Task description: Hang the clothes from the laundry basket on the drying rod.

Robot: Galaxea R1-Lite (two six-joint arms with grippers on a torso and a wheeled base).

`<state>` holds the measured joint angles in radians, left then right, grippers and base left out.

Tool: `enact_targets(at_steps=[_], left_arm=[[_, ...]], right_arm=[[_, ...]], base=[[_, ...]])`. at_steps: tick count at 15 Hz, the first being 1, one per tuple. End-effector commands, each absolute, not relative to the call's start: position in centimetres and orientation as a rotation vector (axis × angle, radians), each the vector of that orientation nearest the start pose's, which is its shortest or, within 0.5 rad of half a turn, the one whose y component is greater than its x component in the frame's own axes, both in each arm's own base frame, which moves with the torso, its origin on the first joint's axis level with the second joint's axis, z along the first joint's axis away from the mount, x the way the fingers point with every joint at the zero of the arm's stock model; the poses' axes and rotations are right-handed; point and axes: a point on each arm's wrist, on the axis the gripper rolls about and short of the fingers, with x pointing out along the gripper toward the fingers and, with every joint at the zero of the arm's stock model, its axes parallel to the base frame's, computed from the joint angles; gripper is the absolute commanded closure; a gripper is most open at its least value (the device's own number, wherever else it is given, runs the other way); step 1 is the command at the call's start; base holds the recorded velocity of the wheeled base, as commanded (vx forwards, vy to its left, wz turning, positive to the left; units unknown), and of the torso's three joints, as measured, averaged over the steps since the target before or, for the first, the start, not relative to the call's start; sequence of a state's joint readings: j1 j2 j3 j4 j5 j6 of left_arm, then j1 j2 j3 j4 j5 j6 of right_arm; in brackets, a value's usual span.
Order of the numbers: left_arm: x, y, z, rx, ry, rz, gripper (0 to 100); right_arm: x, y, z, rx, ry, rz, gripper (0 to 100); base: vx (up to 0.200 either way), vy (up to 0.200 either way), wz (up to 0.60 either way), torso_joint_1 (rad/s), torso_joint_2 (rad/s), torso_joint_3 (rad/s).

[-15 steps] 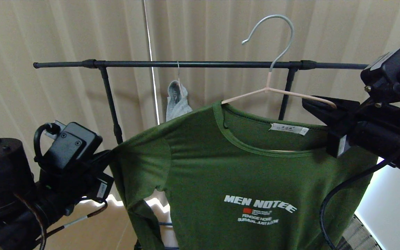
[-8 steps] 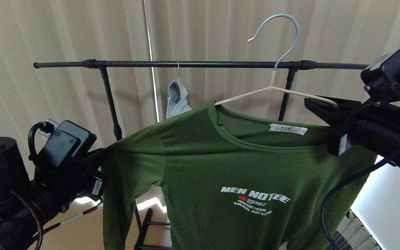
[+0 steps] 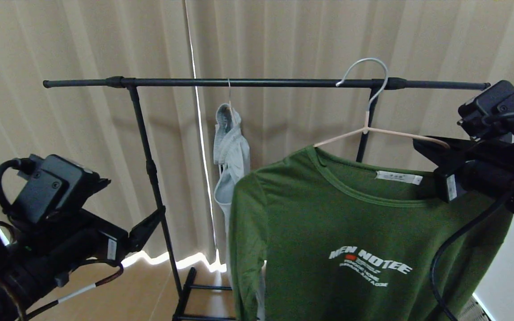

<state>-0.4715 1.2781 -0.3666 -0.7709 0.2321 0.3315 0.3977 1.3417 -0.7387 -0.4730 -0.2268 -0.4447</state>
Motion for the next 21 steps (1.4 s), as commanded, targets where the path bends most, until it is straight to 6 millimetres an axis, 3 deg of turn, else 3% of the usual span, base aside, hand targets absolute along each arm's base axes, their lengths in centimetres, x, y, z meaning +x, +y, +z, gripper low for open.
enact_targets(at_steps=[1, 3, 6, 8, 15, 21], left_arm=[[14.9, -6.9, 18.6, 0.325, 0.053, -0.257, 0], [14.3, -6.5, 18.3, 0.245, 0.06, -0.257, 0], [14.0, -6.4, 17.9, 0.283, 0.044, -0.297, 0], [13.9, -6.3, 18.0, 0.295, 0.015, -0.293, 0], [14.1, -6.4, 18.1, 0.289, 0.012, -0.292, 0], [14.0, -6.4, 17.8, 0.294, 0.022, -0.294, 0]], right_arm=[[20.7, 6.0, 23.7, -0.492, 0.153, 0.108, 100], [20.3, 4.4, 23.6, -0.497, 0.207, 0.015, 100], [19.0, 3.4, 24.2, -0.513, 0.264, -0.081, 100], [18.7, 3.0, 24.3, -0.523, 0.291, -0.154, 100], [18.7, 3.2, 24.2, -0.448, 0.276, -0.155, 100], [18.2, 3.1, 24.2, -0.431, 0.27, -0.155, 100]], base=[[0.0, 0.0, 0.0, 0.0, 0.0, 0.0], [0.0, 0.0, 0.0, 0.0, 0.0, 0.0], [0.0, 0.0, 0.0, 0.0, 0.0, 0.0], [0.0, 0.0, 0.0, 0.0, 0.0, 0.0], [0.0, 0.0, 0.0, 0.0, 0.0, 0.0], [0.2, 0.0, 0.0, 0.003, 0.0, 0.005]])
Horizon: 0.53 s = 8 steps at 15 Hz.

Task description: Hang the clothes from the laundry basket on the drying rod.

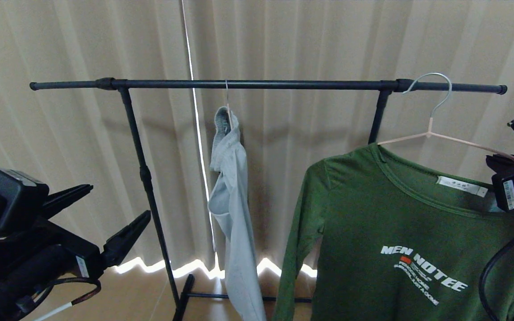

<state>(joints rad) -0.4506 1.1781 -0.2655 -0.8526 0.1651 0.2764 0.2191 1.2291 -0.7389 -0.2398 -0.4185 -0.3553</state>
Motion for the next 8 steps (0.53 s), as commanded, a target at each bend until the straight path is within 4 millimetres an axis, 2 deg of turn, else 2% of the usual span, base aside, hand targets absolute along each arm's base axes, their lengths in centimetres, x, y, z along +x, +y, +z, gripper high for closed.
enact_targets(at_steps=[1, 8], left_arm=[[14.06, -6.4, 17.79, 0.294, 0.023, -0.292, 0], [14.07, -6.37, 17.68, 0.296, 0.028, -0.291, 0]], right_arm=[[18.18, 3.12, 24.07, -0.431, 0.273, -0.154, 100], [18.14, 3.39, 24.12, -0.428, 0.268, -0.142, 100]], base=[[0.2, 0.0, 0.0, 0.002, 0.0, -0.002], [0.2, 0.0, 0.0, 0.001, 0.0, 0.005]])
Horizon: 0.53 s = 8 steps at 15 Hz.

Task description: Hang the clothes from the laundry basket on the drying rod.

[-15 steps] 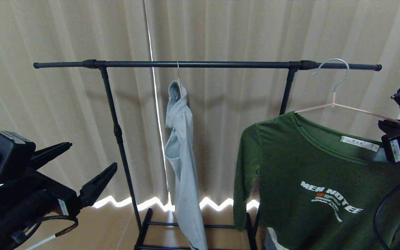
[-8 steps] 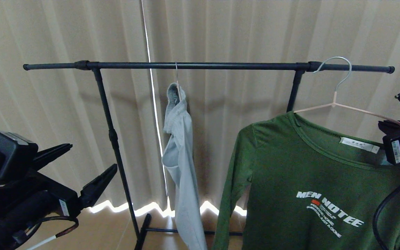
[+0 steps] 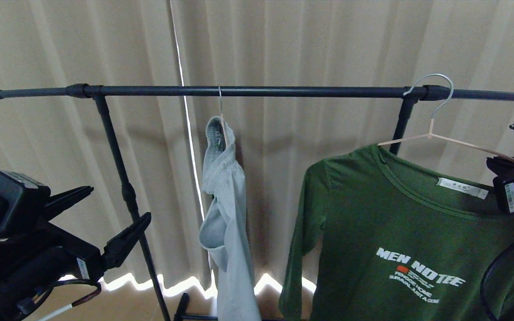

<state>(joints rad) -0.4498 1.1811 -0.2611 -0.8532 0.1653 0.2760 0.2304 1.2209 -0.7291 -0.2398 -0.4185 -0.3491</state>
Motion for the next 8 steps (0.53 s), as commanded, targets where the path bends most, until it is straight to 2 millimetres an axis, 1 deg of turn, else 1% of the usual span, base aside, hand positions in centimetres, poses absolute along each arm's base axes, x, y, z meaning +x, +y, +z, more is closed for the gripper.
enact_targets(at_steps=[1, 5, 6, 8], left_arm=[[14.1, -6.4, 17.7, 0.296, 0.028, -0.291, 0], [13.9, -6.3, 17.5, 0.303, 0.03, -0.293, 0], [14.0, -6.3, 17.6, 0.303, 0.03, -0.292, 0], [14.0, -6.4, 17.5, 0.304, 0.033, -0.294, 0]], right_arm=[[18.1, 3.4, 24.1, -0.428, 0.269, -0.14, 100], [18.4, 3.5, 24.0, -0.43, 0.274, -0.137, 100], [18.9, 3.6, 23.9, -0.431, 0.281, -0.136, 100], [20.9, 4.1, 24.3, -0.413, 0.262, -0.147, 100]], base=[[0.2, 0.0, 0.0, 0.007, -0.01, 0.007], [0.0, 0.0, 0.0, 0.0, 0.0, 0.0], [0.0, 0.0, 0.0, 0.0, 0.0, 0.0], [0.0, 0.0, 0.0, 0.0, 0.0, 0.0]])
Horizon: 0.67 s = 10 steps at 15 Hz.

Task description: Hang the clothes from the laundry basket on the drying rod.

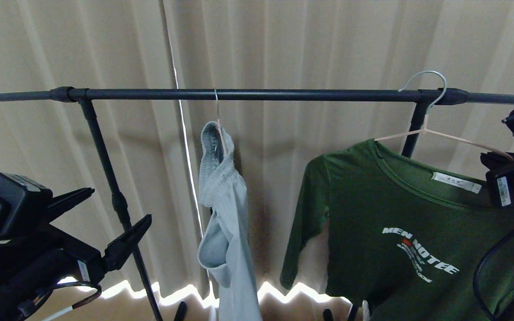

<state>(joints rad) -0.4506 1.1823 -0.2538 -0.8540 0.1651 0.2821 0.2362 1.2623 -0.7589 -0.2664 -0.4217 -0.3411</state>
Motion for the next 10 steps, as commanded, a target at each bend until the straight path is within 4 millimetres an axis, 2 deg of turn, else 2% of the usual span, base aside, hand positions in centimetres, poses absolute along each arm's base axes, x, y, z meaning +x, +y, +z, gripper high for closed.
enact_targets(at_steps=[1, 6, 10], left_arm=[[14.0, -6.3, 17.5, 0.304, 0.033, -0.294, 0], [13.8, -6.3, 17.1, 0.308, 0.047, -0.3, 0], [13.8, -6.4, 17.0, 0.31, 0.047, -0.304, 0]], right_arm=[[22.1, 4.4, 24.4, -0.411, 0.254, -0.152, 100], [26.9, 5.4, 23.2, -0.435, 0.311, -0.204, 100], [28.3, 6.3, 22.1, -0.451, 0.333, -0.208, 100]], base=[[0.0, 0.0, 0.0, 0.0, 0.0, 0.0], [0.0, 0.0, 0.0, 0.0, 0.0, 0.0], [0.0, 0.0, 0.0, 0.0, 0.0, 0.0]])
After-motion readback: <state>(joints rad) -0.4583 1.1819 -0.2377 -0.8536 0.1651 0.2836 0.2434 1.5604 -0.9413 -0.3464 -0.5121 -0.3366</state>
